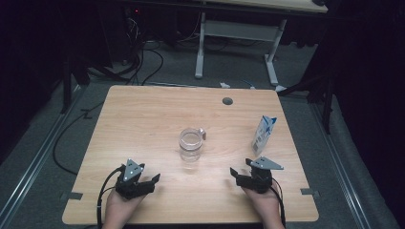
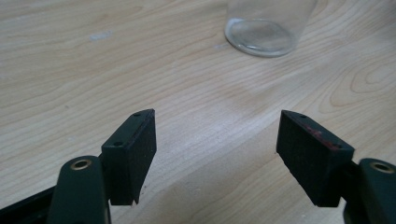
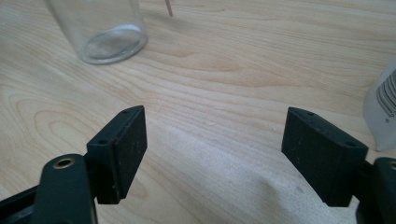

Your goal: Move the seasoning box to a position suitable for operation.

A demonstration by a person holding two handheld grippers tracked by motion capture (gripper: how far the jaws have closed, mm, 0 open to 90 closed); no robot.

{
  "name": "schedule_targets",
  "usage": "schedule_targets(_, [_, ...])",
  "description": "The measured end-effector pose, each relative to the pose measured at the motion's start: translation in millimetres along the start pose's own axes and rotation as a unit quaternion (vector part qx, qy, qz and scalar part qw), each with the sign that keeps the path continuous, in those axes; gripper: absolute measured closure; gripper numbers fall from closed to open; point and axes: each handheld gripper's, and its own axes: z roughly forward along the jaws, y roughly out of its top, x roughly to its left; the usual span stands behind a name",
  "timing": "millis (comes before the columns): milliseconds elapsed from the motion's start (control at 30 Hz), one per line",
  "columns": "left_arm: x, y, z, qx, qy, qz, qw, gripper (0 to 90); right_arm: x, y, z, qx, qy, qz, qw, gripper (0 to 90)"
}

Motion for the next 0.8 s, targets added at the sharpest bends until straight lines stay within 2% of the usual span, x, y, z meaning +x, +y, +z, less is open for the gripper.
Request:
schedule_targets(133, [-2.3,-0.8,0.0,-0.006,-0.006,-0.002,1.0,28.5,2.9,-3.1,-2.8,0.001,-0.012,-0.024,0.9996,25.1])
schedule_targets(233, [-3.6,-1.1,2.5,0.001,-0.006,0.0,1.0,28.5,6.3,-1.9,-5.3,-0.005,-0.021,-0.033,0.9992,25.0])
schedule_targets(367, [-5.2,0.5,3.0,0.005,-0.002,-0.001,1.0,29.7,9.0,0.2,-6.4,-0.011,-0.024,-0.029,0.9992,25.0])
schedule_targets(433, [-5.0,0.0,2.7,0.0,-0.008,-0.008,0.9999,30.4,8.9,0.1,-5.9,-0.013,-0.02,-0.026,0.9994,24.9])
schedule_targets(667, [-4.1,-1.9,1.9,-0.01,-0.009,-0.004,0.9999,33.0,12.0,-1.2,-4.5,-0.006,-0.024,-0.029,0.9993,25.2])
schedule_targets(800, [-3.9,-2.0,1.5,-0.013,-0.009,-0.004,0.9999,33.9,13.3,-0.7,-6.6,-0.01,-0.02,-0.027,0.9994,30.5])
